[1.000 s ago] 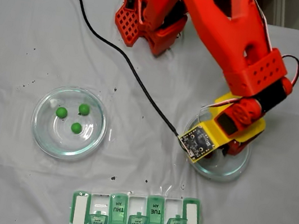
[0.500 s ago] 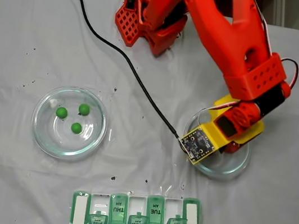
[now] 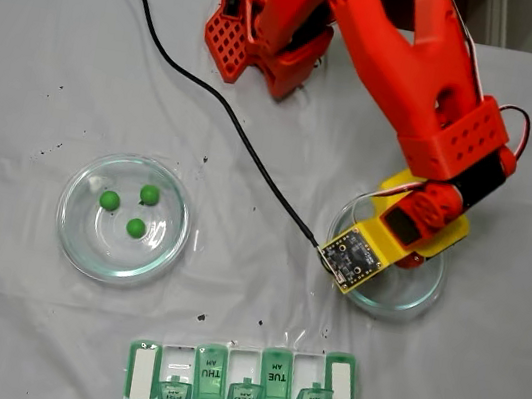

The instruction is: Sort medicines into box.

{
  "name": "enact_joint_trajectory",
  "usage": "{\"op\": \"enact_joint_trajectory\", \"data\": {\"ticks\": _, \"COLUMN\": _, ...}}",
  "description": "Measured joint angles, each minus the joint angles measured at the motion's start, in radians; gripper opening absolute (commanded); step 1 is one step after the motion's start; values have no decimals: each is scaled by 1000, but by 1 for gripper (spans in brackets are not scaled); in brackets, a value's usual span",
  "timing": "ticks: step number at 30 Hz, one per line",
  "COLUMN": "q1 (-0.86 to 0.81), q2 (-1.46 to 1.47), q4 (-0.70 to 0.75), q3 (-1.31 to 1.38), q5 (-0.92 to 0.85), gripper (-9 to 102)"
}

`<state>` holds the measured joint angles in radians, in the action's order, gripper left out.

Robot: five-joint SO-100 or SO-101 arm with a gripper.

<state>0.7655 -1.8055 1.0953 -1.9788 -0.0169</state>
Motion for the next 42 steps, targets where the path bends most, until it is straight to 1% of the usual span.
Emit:
{"op": "enact_joint_trajectory", "data": {"ticks": 5, "q1": 9, "q2": -5, "q4": 28, "q3": 2, "q5": 0, "gripper": 18}}
{"op": "enact_joint_trajectory", "data": {"ticks": 20, "q1": 44, "q2": -5, "q4": 104, "q3": 55, "q5": 3, "gripper": 18}}
{"op": "enact_joint_trajectory", "data": {"ticks": 30, "q1": 63, "q2": -5, "q4": 107, "q3": 55, "q5": 12, "gripper": 19}}
{"op": "enact_joint_trajectory", "data": {"ticks": 33, "q1": 69, "q2": -3, "q4": 107, "q3": 55, "q5": 12, "gripper": 14}}
{"op": "enact_joint_trajectory", "data": {"ticks": 37, "q1": 69, "q2": -3, "q4": 107, "q3": 55, "q5": 14, "gripper": 0}}
{"op": "enact_joint_trajectory", "data": {"ticks": 42, "q1": 67, "q2": -5, "q4": 107, "q3": 58, "q5": 49, "gripper": 0}}
